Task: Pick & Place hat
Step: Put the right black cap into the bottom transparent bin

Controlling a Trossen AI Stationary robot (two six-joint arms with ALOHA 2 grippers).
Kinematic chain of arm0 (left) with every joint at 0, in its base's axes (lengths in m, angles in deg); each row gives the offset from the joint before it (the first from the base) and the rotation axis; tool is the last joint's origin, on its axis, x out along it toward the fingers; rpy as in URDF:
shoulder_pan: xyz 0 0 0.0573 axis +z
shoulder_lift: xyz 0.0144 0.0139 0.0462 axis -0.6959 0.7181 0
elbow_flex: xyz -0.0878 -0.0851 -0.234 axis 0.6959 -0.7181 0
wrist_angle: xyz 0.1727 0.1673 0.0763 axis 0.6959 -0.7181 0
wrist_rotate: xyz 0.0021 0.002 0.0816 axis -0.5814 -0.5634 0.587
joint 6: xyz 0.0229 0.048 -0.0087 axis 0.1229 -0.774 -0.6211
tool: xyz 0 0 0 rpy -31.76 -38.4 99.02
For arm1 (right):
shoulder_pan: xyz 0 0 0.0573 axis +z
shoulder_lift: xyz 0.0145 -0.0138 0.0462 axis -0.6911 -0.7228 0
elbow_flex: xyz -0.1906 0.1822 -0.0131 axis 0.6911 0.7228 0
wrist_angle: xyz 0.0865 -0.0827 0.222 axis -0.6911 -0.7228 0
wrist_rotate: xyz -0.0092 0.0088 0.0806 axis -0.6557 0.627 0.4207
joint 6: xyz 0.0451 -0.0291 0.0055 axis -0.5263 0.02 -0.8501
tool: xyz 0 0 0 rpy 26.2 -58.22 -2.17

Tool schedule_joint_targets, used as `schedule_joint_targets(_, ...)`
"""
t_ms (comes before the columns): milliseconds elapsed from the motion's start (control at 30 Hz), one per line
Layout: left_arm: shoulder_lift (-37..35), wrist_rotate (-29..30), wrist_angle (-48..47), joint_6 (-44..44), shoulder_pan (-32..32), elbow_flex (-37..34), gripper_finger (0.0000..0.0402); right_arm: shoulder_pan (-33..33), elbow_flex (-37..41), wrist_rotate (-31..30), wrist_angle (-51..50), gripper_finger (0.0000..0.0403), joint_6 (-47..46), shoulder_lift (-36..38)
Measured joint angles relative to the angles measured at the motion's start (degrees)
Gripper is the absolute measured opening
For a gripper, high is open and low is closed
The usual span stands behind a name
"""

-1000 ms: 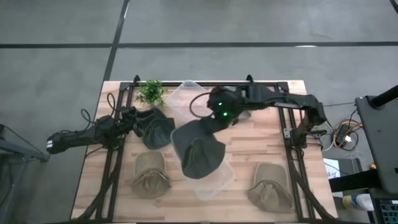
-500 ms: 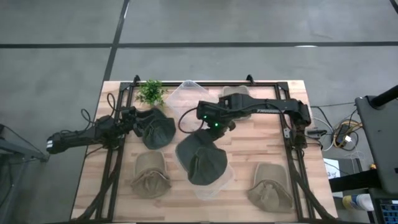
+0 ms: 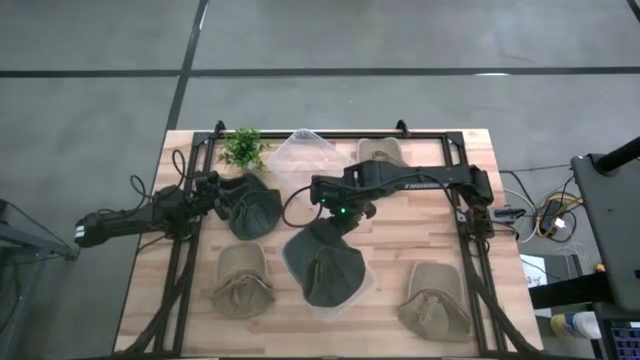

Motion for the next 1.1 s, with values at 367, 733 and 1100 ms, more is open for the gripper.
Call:
schedule_joint_targets(367,0.0,0.0,0.0,0.0,0.0,0.0,0.0193,0.0,0.0,-0.2,0.4,0.0013,0.1,0.1)
schedule_joint_targets(733,0.0,0.0,0.0,0.0,0.0,0.0,0.0193,0.0,0.0,0.1,1.8,0.0122,0.0,0.2)
schedule_joint_targets(1100,0.0,0.0,0.0,0.0,0.0,0.0,0.0193,-0.2,-0.7,3.0,0.4,0.0222,-2.7,0.3)
